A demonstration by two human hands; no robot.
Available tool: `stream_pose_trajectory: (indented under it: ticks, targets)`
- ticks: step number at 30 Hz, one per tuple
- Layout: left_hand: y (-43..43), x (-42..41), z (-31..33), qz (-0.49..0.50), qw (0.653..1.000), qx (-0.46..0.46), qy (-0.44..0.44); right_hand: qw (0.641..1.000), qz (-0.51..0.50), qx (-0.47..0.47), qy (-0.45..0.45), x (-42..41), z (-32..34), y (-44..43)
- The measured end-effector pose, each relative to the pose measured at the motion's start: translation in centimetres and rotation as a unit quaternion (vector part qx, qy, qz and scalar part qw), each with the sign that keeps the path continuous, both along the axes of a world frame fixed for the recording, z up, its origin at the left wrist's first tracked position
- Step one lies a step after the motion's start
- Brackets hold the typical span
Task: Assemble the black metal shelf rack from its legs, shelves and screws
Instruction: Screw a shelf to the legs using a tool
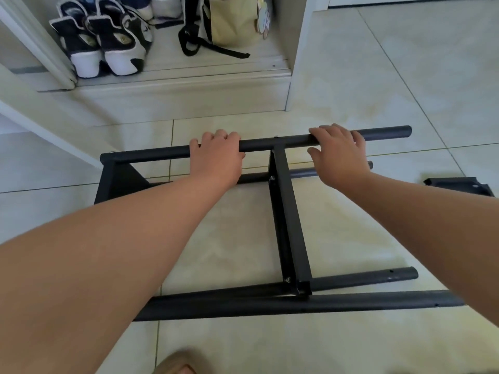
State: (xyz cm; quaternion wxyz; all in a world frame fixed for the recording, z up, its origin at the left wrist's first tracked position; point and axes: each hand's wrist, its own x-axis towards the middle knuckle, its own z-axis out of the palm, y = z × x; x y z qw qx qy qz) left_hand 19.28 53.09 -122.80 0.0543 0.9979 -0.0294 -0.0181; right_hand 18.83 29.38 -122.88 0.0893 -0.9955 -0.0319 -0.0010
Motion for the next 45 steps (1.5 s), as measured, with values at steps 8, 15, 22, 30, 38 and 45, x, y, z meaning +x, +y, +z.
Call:
stream_pose_trajectory:
  ticks: [8, 15, 22, 30, 38, 45]
  targets:
    - [-4.7, -6.8, 4.0, -0.057, 0.997, -0.056, 0.0, 0.998, 0.008, -0.033, 0.047, -9.4, 4.5, -4.5]
    - [-11.9, -14.6, 8.1, -0.217, 0.974, -0.054, 0.024, 0.987, -0.004, -0.109, 0.114, -20.0, 8.2, -12.0]
    - [-20.1, -21.3, 7.3, -0.372, 0.926, -0.045, 0.052, 0.979, -0.066, -0.096, 0.168, -32.2, 7.9, -19.9]
    - [-28.0, -27.1, 3.6, -0.523, 0.844, -0.03, 0.116, 0.951, -0.186, -0.004, 0.248, -39.7, 3.5, -25.5]
    - [-30.1, -30.5, -0.9, -0.55, 0.816, -0.004, 0.177, 0.921, -0.227, 0.02, 0.315, -39.5, -3.6, -27.7]
    - [-30.8, -31.7, -2.4, -0.521, 0.842, -0.045, 0.136, 0.932, -0.224, 0.007, 0.285, -38.0, -7.4, -27.7]
